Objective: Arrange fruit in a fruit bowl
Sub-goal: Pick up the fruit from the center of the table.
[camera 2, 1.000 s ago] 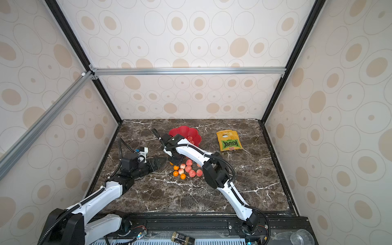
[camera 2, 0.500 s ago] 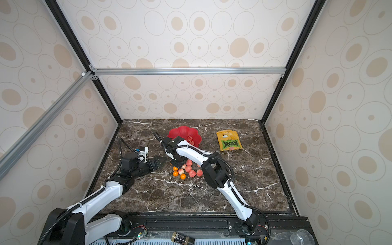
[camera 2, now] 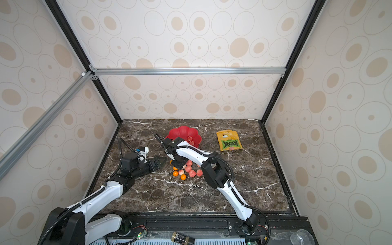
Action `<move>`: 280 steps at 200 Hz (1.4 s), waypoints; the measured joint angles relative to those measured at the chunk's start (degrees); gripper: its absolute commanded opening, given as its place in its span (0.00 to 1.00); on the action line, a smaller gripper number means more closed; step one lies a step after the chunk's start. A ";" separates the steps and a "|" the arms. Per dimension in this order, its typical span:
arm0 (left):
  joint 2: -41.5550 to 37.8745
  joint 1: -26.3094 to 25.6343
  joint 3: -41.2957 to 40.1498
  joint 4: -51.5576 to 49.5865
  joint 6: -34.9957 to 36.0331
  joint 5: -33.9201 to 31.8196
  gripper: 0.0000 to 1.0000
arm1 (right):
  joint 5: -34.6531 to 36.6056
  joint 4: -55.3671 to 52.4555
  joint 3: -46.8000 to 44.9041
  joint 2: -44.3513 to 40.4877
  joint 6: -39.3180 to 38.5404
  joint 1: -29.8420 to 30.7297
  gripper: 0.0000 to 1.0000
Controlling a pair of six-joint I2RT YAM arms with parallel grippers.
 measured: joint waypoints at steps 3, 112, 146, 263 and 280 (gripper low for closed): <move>0.00 0.00 0.00 0.00 0.00 0.00 0.98 | 0.00 0.00 -0.02 0.00 0.02 0.00 0.46; 0.00 0.00 -0.22 0.37 0.00 0.00 0.98 | 0.02 0.66 -0.31 -0.09 0.31 0.00 0.38; 0.00 0.00 -0.22 0.39 0.00 -0.02 0.98 | 0.02 0.68 -0.31 -0.11 0.44 0.00 0.38; 0.00 0.00 -0.20 0.35 0.02 0.00 0.98 | -0.11 0.70 -0.31 -1.73 0.85 -0.11 0.36; 0.00 0.00 -0.09 0.33 0.04 0.00 0.98 | -0.35 0.70 -0.31 -2.14 0.94 -0.20 0.36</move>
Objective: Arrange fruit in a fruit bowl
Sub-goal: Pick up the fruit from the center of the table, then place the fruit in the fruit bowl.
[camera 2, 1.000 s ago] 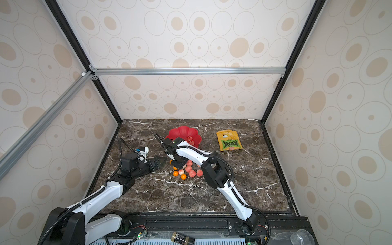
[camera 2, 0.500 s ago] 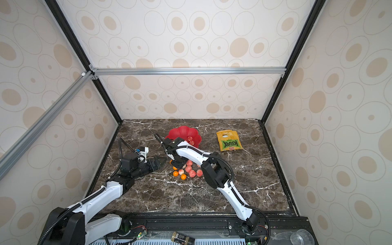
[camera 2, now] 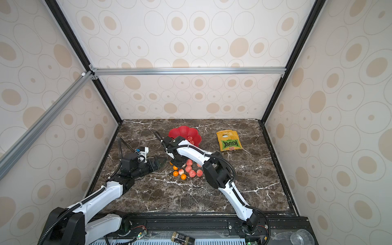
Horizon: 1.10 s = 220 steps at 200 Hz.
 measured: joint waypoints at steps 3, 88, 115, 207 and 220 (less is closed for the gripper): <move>0.02 0.00 0.04 0.02 0.00 0.02 0.98 | -0.04 0.00 0.00 -0.11 0.02 -0.04 0.36; 5.20 0.00 5.09 1.01 0.00 0.68 0.98 | -2.69 0.15 0.33 -3.96 0.83 -2.05 0.36; 8.37 0.00 8.13 1.95 0.00 0.87 0.98 | -3.96 0.17 1.57 -3.98 1.25 -3.52 0.36; 21.44 0.02 19.96 4.70 1.53 1.22 0.98 | -4.39 0.72 12.02 -2.82 2.56 -9.84 0.34; 22.82 0.00 20.90 4.70 1.79 1.01 0.98 | -3.78 1.29 13.25 -1.92 3.08 -10.29 0.34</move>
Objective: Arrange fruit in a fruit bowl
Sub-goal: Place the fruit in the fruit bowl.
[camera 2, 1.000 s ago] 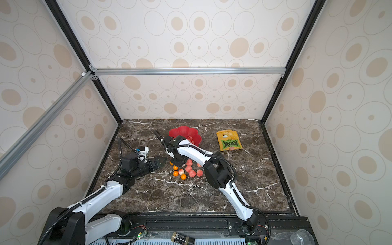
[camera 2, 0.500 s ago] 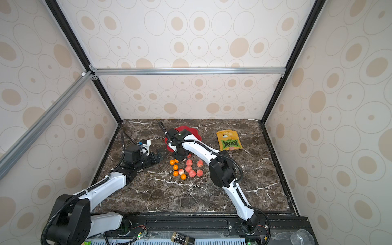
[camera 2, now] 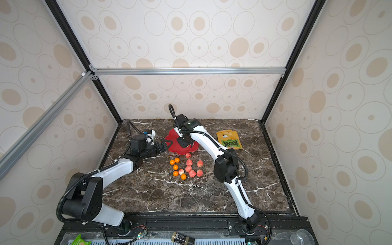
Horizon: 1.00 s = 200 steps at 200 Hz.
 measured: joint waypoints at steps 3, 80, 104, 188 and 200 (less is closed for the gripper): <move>0.28 0.02 0.17 0.02 0.11 -0.04 0.98 | 0.20 0.17 0.20 0.26 0.07 -0.09 0.35; 6.56 0.00 4.96 0.02 1.29 -0.66 0.98 | 5.03 1.53 1.38 6.10 3.34 -0.63 0.35; 7.10 -0.13 5.18 0.02 1.44 -0.63 0.98 | 5.75 1.90 1.38 6.34 3.76 -0.66 0.35; 8.70 -1.16 5.20 0.07 1.70 -0.61 0.98 | 8.39 2.40 1.36 8.46 5.03 -1.16 0.35; 9.07 -1.40 5.29 0.07 1.70 -0.61 0.98 | 8.59 2.47 1.36 8.74 5.09 -1.22 0.36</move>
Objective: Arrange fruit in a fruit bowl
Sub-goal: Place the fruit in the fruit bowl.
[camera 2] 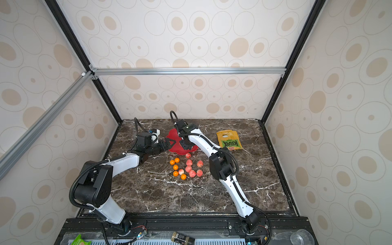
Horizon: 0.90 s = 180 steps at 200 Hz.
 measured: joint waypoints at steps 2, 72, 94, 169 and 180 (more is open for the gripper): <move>0.07 -0.04 0.02 0.00 0.00 0.00 0.98 | 0.07 0.02 0.00 0.04 0.02 -0.02 0.36; 0.92 -0.98 0.63 0.00 0.00 0.00 0.98 | 0.33 0.33 0.00 0.66 0.83 -0.55 0.37; 1.01 -1.05 0.81 -0.02 0.00 0.00 0.98 | 0.35 0.46 0.02 1.33 0.98 -0.79 0.37; 1.77 -1.38 1.49 -0.02 0.22 0.00 0.98 | 0.33 0.98 0.02 2.56 1.25 -0.96 0.42; 1.77 -1.36 1.49 -0.02 0.26 0.00 0.98 | 0.35 1.01 0.02 2.56 1.27 -0.96 0.43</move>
